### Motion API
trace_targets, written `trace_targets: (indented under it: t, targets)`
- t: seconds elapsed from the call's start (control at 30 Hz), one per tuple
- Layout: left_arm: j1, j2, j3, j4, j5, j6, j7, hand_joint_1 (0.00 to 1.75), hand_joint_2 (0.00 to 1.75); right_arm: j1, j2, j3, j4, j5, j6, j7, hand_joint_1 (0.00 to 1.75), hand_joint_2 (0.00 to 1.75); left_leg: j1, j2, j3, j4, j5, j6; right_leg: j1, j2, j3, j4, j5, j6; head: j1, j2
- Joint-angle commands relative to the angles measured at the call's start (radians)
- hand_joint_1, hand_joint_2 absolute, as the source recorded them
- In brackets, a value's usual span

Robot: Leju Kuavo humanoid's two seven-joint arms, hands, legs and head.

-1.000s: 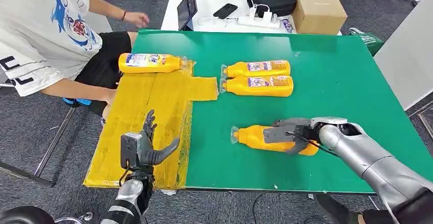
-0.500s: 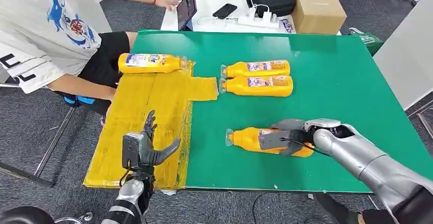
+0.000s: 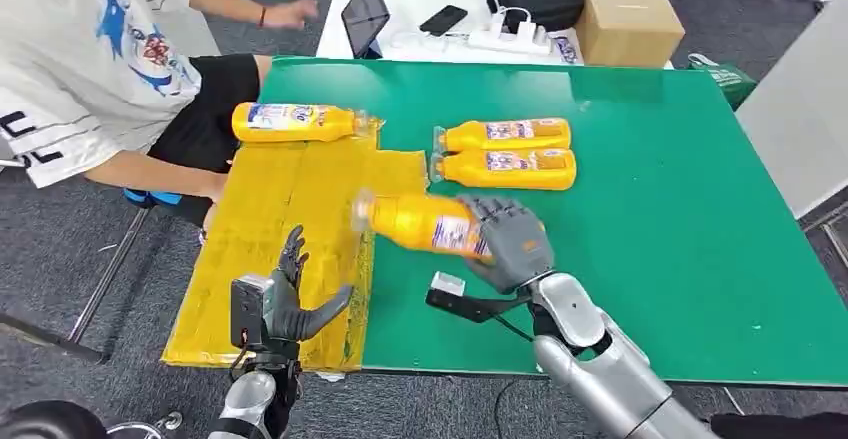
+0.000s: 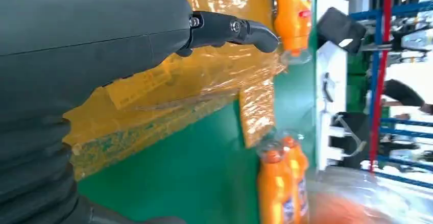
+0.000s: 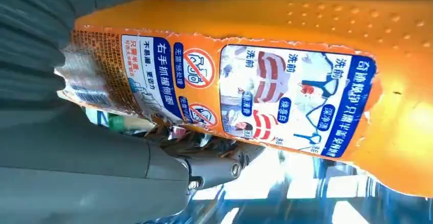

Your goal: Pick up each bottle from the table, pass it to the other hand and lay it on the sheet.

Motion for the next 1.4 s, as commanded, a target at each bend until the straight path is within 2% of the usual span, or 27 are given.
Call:
trace_targets:
  t: [0.03, 0.13, 0.17, 0.2, 0.27, 0.53, 0.63, 0.8, 0.9, 1.0, 1.07, 1.1, 1.13, 1.4]
  targets:
    - [0.008, -0.003, -0.016, -0.084, 0.055, -0.037, 0.016, 0.00, 1.75, 0.156, 0.201, -0.370, -0.200, 0.022, -0.119, -0.076, 1.75, 1.75, 0.000, 0.001, 0.002, 0.000, -0.002, 0.000, 0.000, 0.000, 0.003, 0.000, -0.002, -0.002, 0.000, 0.000]
    - [0.006, 0.002, -0.023, -0.086, 0.086, -0.049, 0.012, 0.00, 1.75, 0.159, 0.229, -0.399, -0.180, -0.011, -0.154, -0.120, 1.75, 1.75, -0.001, 0.002, 0.002, 0.000, -0.002, 0.000, -0.001, 0.000, 0.003, -0.001, -0.001, -0.001, 0.001, 0.000]
    - [0.004, 0.006, -0.035, -0.099, 0.105, -0.064, 0.014, 0.00, 1.75, 0.167, 0.243, -0.418, -0.176, -0.044, -0.175, -0.148, 1.75, 1.75, 0.000, 0.005, 0.008, 0.001, -0.005, 0.000, 0.001, 0.002, 0.009, -0.001, -0.003, -0.003, 0.000, 0.000]
    - [0.004, 0.009, -0.042, -0.104, 0.113, -0.069, 0.015, 0.00, 1.75, 0.169, 0.251, -0.431, -0.170, -0.053, -0.187, -0.160, 1.75, 1.75, -0.002, 0.002, 0.001, 0.000, -0.001, 0.000, -0.002, 0.000, 0.002, -0.001, 0.000, -0.001, 0.001, 0.000]
    - [0.008, 0.013, -0.061, -0.127, 0.141, -0.091, 0.020, 0.00, 1.75, 0.180, 0.263, -0.450, -0.157, -0.092, -0.190, -0.192, 1.75, 1.75, -0.003, 0.002, 0.002, 0.000, -0.002, 0.000, -0.003, 0.000, 0.003, -0.001, -0.001, -0.002, 0.000, 0.000]
    - [0.014, 0.020, -0.077, -0.141, 0.168, -0.111, 0.026, 0.00, 1.75, 0.187, 0.271, -0.459, -0.138, -0.097, -0.180, -0.208, 1.75, 1.75, -0.004, 0.005, 0.003, 0.000, -0.002, 0.000, -0.003, 0.002, 0.003, -0.001, 0.000, -0.001, 0.000, 0.000]
    - [0.017, 0.045, -0.125, -0.173, 0.243, -0.195, 0.036, 0.00, 1.75, 0.213, 0.295, -0.447, -0.061, -0.272, -0.082, -0.366, 1.75, 1.75, -0.002, 0.006, 0.007, 0.000, -0.004, 0.000, -0.002, 0.002, 0.007, -0.002, -0.001, -0.002, 0.000, 0.000]
    - [-0.001, 0.063, -0.186, -0.164, 0.329, -0.311, 0.063, 0.00, 1.75, 0.250, 0.382, -0.387, 0.199, -0.332, -0.053, -0.530, 1.75, 1.75, -0.001, 0.006, 0.008, -0.002, -0.003, -0.001, -0.001, 0.003, 0.009, -0.004, 0.000, -0.002, 0.000, 0.000]
    - [-0.013, 0.066, -0.213, -0.138, 0.338, -0.330, 0.067, 0.00, 1.75, 0.241, 0.421, -0.337, 0.329, -0.327, -0.089, -0.601, 1.75, 1.75, -0.002, 0.006, 0.007, -0.002, -0.003, -0.001, -0.002, 0.003, 0.008, -0.004, 0.000, -0.002, 0.001, 0.000]
    - [-0.013, 0.066, -0.213, -0.138, 0.338, -0.330, 0.067, 0.00, 1.75, 0.241, 0.421, -0.337, 0.329, -0.327, -0.089, -0.601, 1.75, 1.75, -0.002, 0.005, 0.005, -0.002, -0.002, 0.000, -0.002, 0.002, 0.005, -0.003, 0.000, -0.002, 0.001, 0.000]
    - [-0.019, 0.068, -0.225, -0.125, 0.334, -0.335, 0.069, 0.00, 1.75, 0.237, 0.437, -0.317, 0.356, -0.337, -0.095, -0.618, 1.75, 1.75, -0.001, 0.007, 0.009, -0.003, -0.003, -0.001, -0.001, 0.004, 0.009, -0.004, 0.000, -0.003, 0.000, 0.000]
    - [-0.031, 0.069, -0.246, -0.097, 0.323, -0.338, 0.072, 0.00, 1.75, 0.216, 0.459, -0.254, 0.385, -0.323, -0.100, -0.618, 1.75, 1.75, -0.002, 0.008, 0.008, -0.002, -0.003, -0.001, -0.002, 0.004, 0.007, -0.004, 0.000, -0.003, 0.000, 0.000]
    - [-0.031, 0.069, -0.246, -0.097, 0.323, -0.338, 0.072, 0.00, 1.75, 0.216, 0.459, -0.254, 0.385, -0.323, -0.100, -0.618, 1.75, 1.75, -0.002, 0.006, 0.004, -0.001, -0.002, 0.000, -0.002, 0.003, 0.003, -0.002, 0.000, -0.002, 0.000, 0.000]
    - [-0.033, 0.071, -0.245, -0.096, 0.323, -0.337, 0.072, 0.00, 1.75, 0.211, 0.450, -0.251, 0.386, -0.322, -0.097, -0.614, 1.75, 1.75, -0.003, 0.006, 0.003, -0.001, -0.002, 0.000, -0.003, 0.002, 0.003, -0.002, 0.000, -0.001, 0.001, 0.000]
